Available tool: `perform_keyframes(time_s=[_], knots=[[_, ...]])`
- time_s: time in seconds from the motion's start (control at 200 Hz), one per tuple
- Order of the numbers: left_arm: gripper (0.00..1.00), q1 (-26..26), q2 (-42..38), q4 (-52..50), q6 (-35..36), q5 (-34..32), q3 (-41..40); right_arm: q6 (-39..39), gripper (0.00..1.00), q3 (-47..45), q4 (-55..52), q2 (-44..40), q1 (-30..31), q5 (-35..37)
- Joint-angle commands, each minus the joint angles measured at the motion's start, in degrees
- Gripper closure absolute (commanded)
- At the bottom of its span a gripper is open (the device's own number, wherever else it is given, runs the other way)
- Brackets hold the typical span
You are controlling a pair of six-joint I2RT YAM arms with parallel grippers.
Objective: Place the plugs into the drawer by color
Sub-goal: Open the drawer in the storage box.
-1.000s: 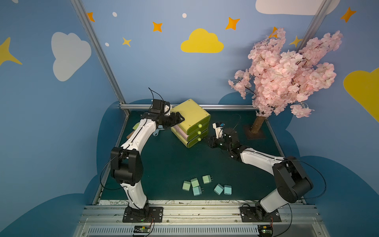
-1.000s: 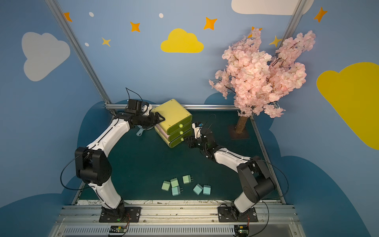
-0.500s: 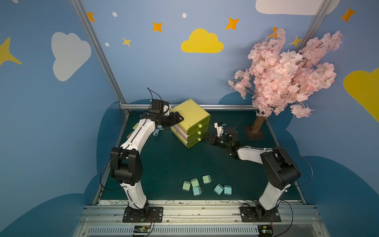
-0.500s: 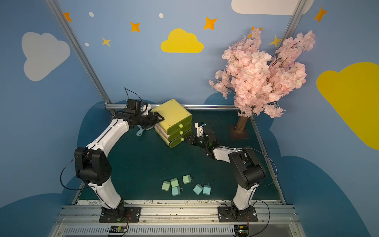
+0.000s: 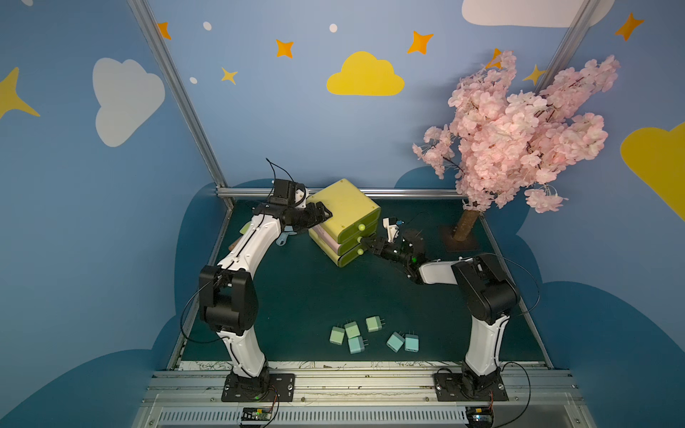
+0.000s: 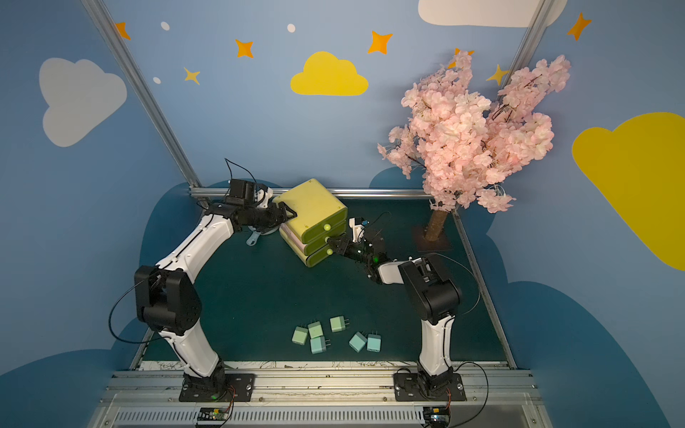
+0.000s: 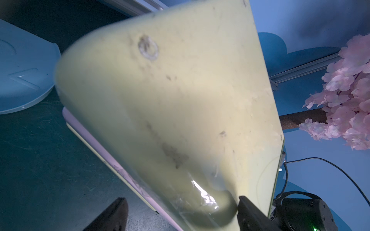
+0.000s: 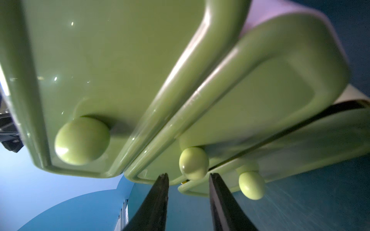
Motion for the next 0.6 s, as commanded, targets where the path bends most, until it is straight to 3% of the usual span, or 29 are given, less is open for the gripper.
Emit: perform_keyframes(time_s=[0.0,0.37,0.596], knots=[[0.13,0.51,0.04,-1.71,0.61,-0.53,-0.94,0.99,0.60,1.95,3.02,1.43,-0.20,-0.58],[0.13,0.62,-0.01,-1.98,0.84,-0.69,-0.97,1.70,0.61,5.04,3.15,4.90,-0.22,-2.05],[0.13,0.71,0.44,-1.98,0.85,-0.93,-0.82,1.87,0.82,5.23,4.07,5.31,-0.37,-2.69]])
